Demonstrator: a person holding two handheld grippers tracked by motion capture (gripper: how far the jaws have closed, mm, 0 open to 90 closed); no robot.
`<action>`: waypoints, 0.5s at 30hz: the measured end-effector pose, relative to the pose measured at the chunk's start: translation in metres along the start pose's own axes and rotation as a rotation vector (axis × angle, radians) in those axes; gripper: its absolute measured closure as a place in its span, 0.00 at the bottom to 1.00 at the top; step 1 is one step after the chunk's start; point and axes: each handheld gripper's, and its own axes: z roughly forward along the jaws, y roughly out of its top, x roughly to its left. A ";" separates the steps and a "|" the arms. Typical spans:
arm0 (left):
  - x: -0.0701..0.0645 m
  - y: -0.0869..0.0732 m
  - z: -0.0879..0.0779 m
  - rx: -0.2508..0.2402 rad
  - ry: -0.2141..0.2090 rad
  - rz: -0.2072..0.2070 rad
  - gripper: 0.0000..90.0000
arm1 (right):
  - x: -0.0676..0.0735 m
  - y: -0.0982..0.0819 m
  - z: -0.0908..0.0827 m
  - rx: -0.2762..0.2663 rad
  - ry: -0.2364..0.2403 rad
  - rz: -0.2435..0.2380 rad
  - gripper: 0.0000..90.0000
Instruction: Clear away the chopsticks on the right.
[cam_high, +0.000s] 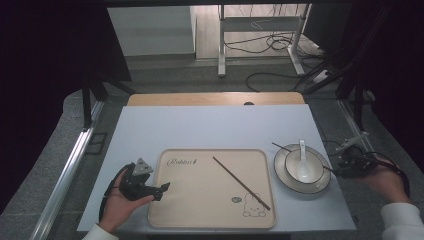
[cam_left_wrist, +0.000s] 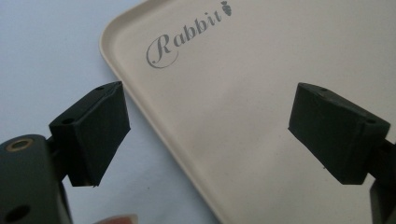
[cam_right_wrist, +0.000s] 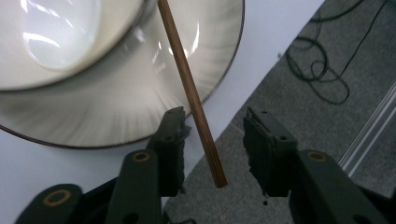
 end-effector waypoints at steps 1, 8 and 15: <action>0.000 0.000 0.000 -0.001 0.000 0.000 0.14 | -0.001 -0.001 0.002 0.008 -0.001 -0.003 0.68; -0.001 0.001 0.001 0.003 0.002 0.009 0.14 | 0.000 -0.006 0.011 0.024 0.015 -0.028 0.77; -0.001 0.001 0.001 0.006 0.004 0.009 0.14 | 0.003 -0.002 0.017 0.046 0.019 -0.083 0.92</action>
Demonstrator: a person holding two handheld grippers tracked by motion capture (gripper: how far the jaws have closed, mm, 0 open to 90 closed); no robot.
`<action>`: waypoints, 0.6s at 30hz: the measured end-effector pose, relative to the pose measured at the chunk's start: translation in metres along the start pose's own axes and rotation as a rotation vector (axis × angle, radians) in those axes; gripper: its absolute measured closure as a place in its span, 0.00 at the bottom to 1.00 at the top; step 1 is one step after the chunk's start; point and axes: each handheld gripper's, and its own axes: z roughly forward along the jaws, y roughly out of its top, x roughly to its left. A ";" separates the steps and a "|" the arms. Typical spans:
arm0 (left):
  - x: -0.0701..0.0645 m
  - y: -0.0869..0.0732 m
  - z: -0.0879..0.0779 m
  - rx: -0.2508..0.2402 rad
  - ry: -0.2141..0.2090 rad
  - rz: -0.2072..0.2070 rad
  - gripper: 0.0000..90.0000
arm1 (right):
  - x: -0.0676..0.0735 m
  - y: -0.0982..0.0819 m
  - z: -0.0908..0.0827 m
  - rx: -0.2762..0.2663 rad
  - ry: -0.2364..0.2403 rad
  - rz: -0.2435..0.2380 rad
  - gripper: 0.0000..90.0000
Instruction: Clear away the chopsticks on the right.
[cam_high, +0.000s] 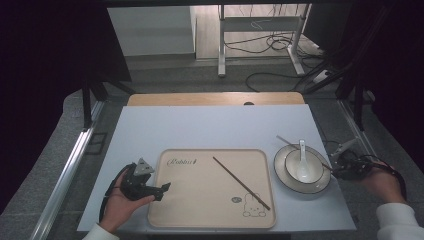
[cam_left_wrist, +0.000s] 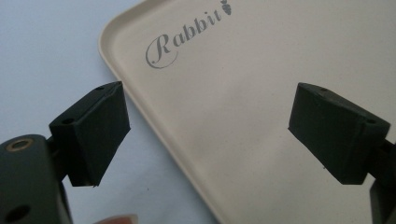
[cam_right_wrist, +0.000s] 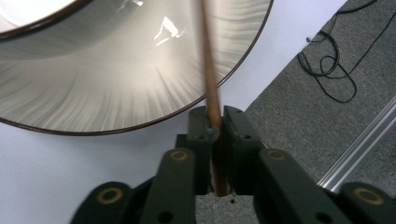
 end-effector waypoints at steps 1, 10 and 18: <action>0.000 0.000 0.000 -0.001 0.000 0.000 0.14 | 0.000 0.000 -0.001 0.000 -0.012 0.004 0.92; 0.000 0.000 0.000 -0.002 0.000 0.000 0.14 | -0.002 -0.005 -0.021 -0.069 -0.012 0.117 0.93; 0.000 0.000 0.001 0.000 0.001 0.001 0.14 | 0.009 0.000 -0.039 -0.177 -0.031 0.222 0.93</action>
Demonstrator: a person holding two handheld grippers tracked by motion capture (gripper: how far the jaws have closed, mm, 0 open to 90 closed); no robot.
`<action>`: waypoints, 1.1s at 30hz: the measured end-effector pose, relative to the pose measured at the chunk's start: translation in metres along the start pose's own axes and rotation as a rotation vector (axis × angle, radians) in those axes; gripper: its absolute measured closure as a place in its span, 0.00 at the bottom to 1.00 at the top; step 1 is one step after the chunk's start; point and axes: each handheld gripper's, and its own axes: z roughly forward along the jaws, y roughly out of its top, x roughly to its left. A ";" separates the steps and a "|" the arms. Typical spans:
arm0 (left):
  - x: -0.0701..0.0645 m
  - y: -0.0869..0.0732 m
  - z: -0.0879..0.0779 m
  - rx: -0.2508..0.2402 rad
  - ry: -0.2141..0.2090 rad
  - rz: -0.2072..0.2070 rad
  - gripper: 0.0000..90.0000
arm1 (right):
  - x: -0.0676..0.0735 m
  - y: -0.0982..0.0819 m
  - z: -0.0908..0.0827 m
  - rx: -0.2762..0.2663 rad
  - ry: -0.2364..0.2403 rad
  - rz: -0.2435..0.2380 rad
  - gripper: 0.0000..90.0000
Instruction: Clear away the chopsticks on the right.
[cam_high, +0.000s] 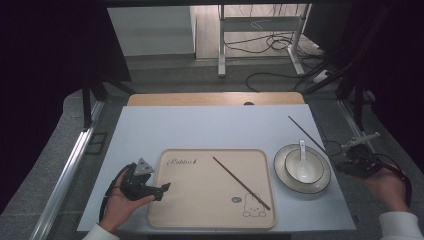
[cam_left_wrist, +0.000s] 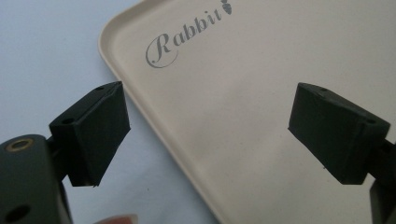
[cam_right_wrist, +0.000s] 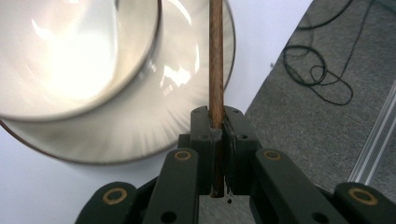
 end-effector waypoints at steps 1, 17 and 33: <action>0.000 0.000 0.000 0.000 0.000 0.000 0.14 | 0.003 0.001 -0.003 -0.019 -0.001 0.012 0.93; 0.000 0.000 -0.001 -0.005 -0.002 0.000 0.14 | 0.084 0.031 -0.033 -0.179 0.178 0.041 0.93; 0.000 0.000 -0.001 -0.007 -0.003 0.004 0.14 | 0.173 0.048 -0.004 -0.109 0.324 -0.134 0.92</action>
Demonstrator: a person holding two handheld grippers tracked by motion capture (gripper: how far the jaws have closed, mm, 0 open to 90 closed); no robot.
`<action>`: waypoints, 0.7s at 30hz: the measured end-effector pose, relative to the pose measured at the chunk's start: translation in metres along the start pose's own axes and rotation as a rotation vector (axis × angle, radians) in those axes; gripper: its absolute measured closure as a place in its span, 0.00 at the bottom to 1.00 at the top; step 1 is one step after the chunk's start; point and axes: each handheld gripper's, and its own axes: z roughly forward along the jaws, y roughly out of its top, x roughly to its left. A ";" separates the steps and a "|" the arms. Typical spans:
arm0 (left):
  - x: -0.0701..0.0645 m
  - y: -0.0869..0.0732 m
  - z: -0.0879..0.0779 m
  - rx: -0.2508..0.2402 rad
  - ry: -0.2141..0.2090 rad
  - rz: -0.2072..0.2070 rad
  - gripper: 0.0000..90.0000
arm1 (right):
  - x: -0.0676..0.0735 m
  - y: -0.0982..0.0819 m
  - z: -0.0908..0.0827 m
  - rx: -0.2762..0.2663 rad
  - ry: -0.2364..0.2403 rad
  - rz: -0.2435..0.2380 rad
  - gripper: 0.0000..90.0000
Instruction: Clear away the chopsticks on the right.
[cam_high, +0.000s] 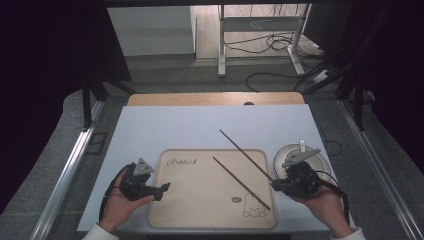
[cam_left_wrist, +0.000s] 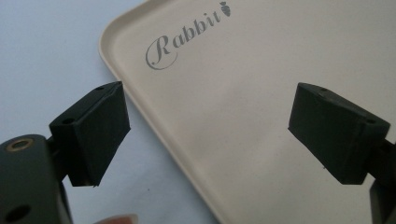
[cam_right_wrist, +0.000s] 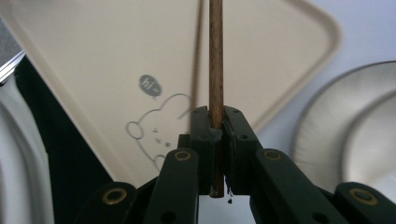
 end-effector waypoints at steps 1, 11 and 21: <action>0.000 0.000 0.000 0.002 -0.001 0.001 0.14 | 0.003 0.000 0.004 0.009 0.005 -0.004 0.92; 0.000 0.000 0.000 0.000 -0.002 0.002 0.14 | 0.020 -0.001 0.049 0.120 0.029 -0.026 0.92; -0.001 0.000 0.000 0.003 -0.005 0.003 0.14 | 0.029 -0.004 0.075 0.241 -0.031 -0.057 0.92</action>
